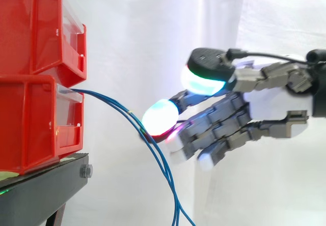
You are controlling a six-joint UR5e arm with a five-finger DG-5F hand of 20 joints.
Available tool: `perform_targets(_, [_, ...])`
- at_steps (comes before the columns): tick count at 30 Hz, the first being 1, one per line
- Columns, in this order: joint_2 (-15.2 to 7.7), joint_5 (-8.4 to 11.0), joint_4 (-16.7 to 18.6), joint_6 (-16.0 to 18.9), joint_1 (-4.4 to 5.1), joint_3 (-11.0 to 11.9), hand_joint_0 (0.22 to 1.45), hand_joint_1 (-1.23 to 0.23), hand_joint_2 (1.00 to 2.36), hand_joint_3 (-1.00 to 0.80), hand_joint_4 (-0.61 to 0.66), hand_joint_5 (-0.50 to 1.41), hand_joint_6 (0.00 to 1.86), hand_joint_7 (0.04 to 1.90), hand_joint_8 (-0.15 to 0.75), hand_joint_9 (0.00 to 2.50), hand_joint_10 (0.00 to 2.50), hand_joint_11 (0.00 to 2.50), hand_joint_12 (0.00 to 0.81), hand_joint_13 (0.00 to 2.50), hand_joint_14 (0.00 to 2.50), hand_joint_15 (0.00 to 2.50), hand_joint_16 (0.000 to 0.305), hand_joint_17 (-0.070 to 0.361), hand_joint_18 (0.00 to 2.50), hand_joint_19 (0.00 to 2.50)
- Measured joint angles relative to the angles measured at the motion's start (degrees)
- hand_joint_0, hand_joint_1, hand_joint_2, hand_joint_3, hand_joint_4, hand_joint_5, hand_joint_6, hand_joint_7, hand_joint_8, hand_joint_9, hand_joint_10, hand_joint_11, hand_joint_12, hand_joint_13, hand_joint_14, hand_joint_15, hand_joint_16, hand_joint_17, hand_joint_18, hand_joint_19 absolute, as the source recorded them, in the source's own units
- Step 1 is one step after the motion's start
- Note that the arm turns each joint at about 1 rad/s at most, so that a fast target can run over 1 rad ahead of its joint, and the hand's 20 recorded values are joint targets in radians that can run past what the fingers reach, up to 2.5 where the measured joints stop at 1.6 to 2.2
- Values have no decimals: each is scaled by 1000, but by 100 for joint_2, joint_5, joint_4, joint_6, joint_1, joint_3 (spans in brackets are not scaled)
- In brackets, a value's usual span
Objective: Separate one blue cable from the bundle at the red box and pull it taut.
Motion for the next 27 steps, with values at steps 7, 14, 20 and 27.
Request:
perform_targets(7, [-188, 29, 149, -10, 100, 190, 545, -598, 1000, -500, 244, -205, 502, 802, 346, 630, 9, 521, 404, 529, 12, 416, 51, 116, 548, 585])
perform_targets(14, [-198, 38, 470, -36, 144, -2, 548, -591, 1000, -500, 246, -204, 502, 804, 345, 633, 9, 522, 405, 532, 12, 415, 51, 115, 548, 585])
perform_targets(20, [-221, 33, 862, 64, 157, -207, 549, -592, 1000, -500, 250, -203, 502, 805, 345, 632, 12, 524, 405, 534, 12, 415, 51, 115, 549, 592])
perform_targets(27, [-494, -60, 1064, 414, 164, -228, 550, -590, 1000, -500, 248, -203, 502, 803, 344, 634, 10, 523, 405, 536, 12, 416, 51, 115, 550, 593])
